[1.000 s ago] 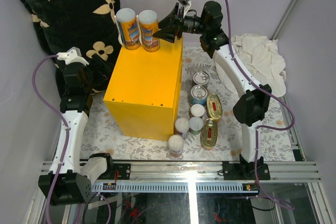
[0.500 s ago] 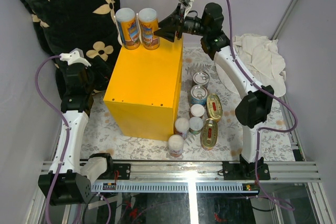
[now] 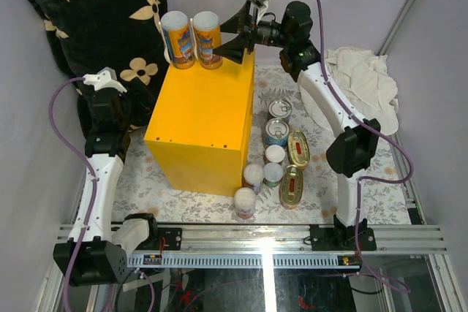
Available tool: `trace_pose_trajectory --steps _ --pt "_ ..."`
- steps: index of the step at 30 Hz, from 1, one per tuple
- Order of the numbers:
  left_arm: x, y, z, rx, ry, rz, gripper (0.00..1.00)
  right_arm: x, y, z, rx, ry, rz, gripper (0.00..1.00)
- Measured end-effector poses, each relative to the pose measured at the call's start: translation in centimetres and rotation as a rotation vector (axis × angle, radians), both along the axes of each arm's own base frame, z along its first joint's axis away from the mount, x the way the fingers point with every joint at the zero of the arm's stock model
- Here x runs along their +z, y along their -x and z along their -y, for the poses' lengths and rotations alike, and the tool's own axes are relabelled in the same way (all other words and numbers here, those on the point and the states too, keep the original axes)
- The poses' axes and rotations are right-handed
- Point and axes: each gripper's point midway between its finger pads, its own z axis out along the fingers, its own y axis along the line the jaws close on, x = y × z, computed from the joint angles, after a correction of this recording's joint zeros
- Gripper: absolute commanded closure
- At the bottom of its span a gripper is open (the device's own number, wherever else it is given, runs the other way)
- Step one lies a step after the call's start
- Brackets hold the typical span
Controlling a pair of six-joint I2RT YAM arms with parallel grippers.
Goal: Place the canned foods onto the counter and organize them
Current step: Place the canned food on the counter.
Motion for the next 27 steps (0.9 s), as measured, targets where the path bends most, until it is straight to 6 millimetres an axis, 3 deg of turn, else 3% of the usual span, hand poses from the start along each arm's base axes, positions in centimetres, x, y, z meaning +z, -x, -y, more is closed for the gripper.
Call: trace_pose_trajectory --steps 10,20,27 --pt "-1.0 0.7 -2.6 0.137 -0.061 -0.049 0.00 -0.3 0.1 -2.0 0.017 0.000 0.011 0.01" --pt "-1.4 0.9 -3.2 0.168 -0.074 -0.065 0.00 -1.6 -1.2 -2.6 -0.021 0.020 -0.005 0.33" --pt "-1.4 0.9 -3.2 0.168 -0.074 -0.065 0.00 -1.6 -2.0 -2.3 -0.100 -0.003 0.006 0.40"
